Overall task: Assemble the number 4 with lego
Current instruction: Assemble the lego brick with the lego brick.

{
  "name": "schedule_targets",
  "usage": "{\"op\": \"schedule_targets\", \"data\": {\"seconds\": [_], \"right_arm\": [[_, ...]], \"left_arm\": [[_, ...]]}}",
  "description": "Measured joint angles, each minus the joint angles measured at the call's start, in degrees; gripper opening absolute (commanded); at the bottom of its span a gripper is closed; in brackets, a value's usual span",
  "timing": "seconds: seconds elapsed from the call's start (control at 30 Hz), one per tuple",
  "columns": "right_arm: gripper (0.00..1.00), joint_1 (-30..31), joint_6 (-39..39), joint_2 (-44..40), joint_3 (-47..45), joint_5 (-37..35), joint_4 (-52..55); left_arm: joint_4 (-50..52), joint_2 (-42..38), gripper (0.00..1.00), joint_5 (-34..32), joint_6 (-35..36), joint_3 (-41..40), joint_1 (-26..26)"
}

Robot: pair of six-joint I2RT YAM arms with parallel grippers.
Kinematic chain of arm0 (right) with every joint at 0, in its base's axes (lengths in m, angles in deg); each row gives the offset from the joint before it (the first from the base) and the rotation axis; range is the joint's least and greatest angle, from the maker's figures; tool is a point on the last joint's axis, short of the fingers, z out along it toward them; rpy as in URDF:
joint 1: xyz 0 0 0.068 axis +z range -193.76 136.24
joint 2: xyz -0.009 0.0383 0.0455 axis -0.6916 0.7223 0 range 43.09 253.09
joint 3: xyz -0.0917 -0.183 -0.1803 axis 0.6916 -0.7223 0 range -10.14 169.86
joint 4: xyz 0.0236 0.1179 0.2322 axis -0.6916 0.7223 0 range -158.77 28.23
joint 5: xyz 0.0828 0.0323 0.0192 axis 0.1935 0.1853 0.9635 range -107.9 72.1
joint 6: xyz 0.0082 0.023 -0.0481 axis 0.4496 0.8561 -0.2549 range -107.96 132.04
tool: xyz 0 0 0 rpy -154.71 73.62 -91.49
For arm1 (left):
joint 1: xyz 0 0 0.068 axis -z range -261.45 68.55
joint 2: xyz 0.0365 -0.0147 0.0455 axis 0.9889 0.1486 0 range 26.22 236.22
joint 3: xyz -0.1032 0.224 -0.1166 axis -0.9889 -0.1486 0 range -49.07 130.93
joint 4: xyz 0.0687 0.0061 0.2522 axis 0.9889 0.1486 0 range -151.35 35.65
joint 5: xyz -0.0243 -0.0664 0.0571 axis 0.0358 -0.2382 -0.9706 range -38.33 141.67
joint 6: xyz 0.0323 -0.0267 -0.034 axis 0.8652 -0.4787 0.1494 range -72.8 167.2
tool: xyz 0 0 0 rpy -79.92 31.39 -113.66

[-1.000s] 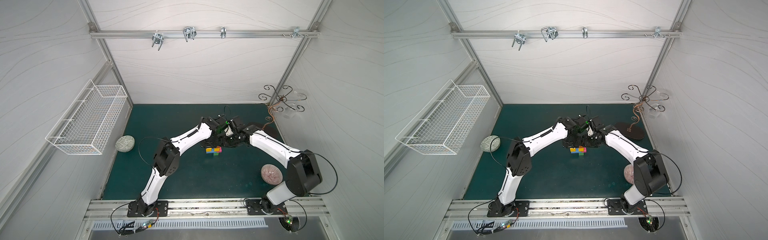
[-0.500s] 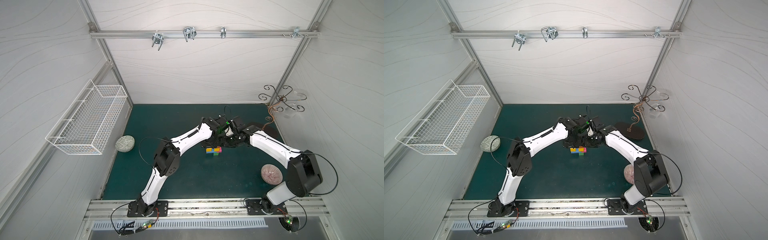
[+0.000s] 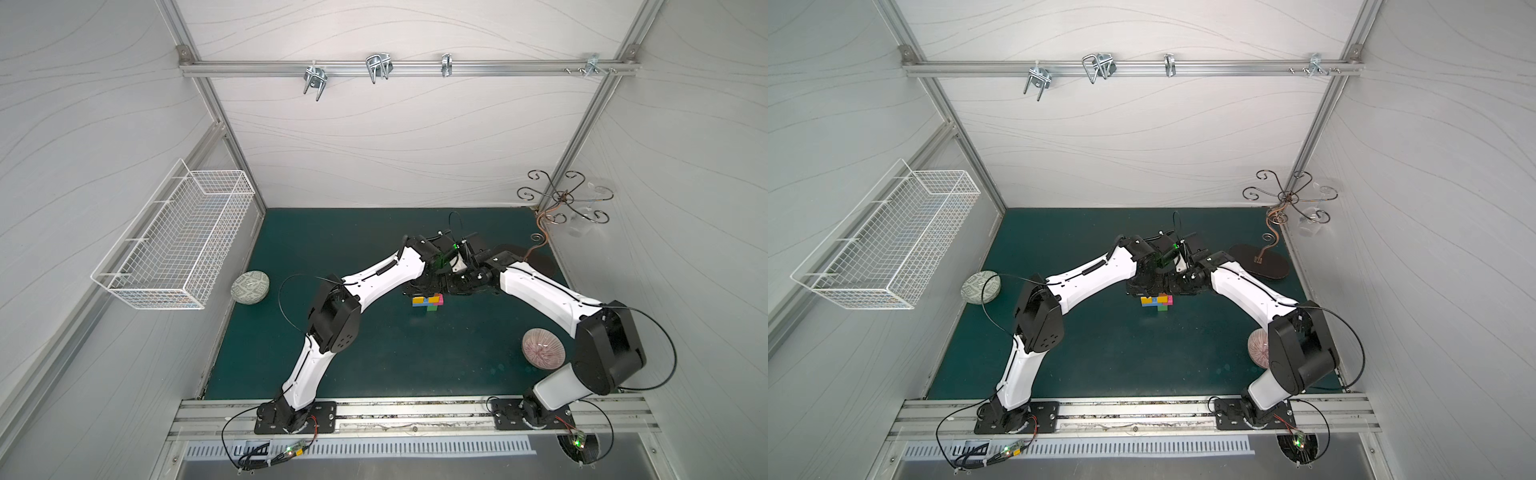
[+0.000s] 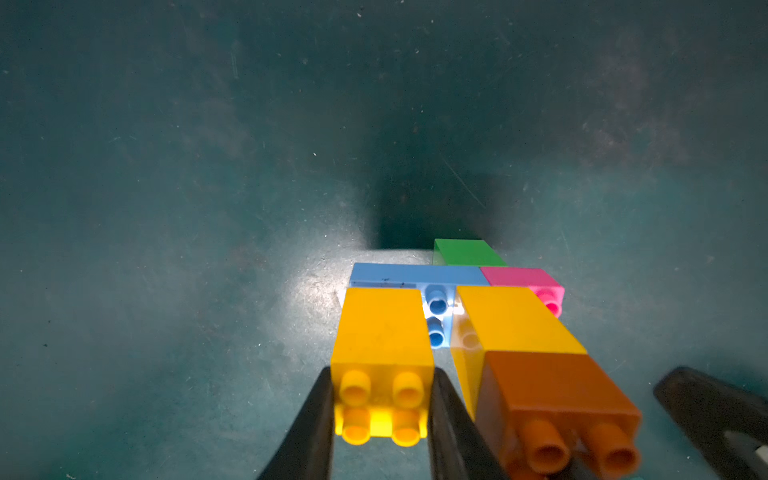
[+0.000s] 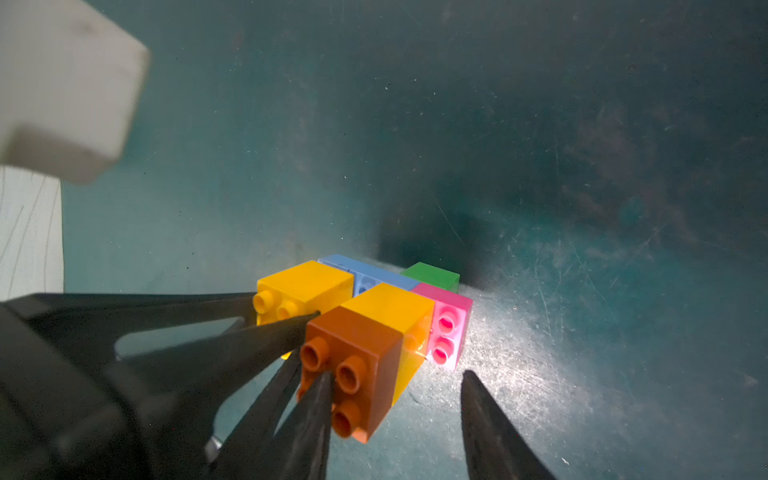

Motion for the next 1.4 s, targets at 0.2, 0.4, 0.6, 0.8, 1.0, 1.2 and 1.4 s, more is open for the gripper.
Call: {"op": "schedule_targets", "data": {"seconds": [0.2,0.4,0.6,0.8,1.0,1.2,1.4], "right_arm": [[0.49,0.0,0.0,0.0,0.0,0.1,-0.1],[0.49,0.0,0.0,0.0,0.0,0.1,-0.1],[0.49,0.0,0.0,-0.1,-0.1,0.1,-0.1],[0.49,0.0,0.0,-0.3,-0.3,0.0,-0.1],[0.49,0.0,0.0,-0.5,-0.3,-0.1,0.0],[0.49,0.0,0.0,-0.5,-0.3,-0.3,0.0],[0.49,0.0,0.0,-0.6,-0.3,-0.6,0.3]], "left_arm": [[-0.2,0.0,0.00,0.0,0.0,-0.2,0.0],[-0.2,0.0,0.02,0.0,0.0,-0.2,0.0],[-0.1,-0.1,0.11,-0.3,0.0,-0.2,0.1],[-0.1,-0.2,0.19,-0.6,0.0,-0.2,0.3],[-0.2,-0.2,0.24,-0.6,0.2,-0.2,0.3],[-0.2,-0.3,0.26,-0.6,0.3,-0.2,0.3],[-0.3,-0.5,0.31,-0.6,0.3,-0.2,0.3]]}}
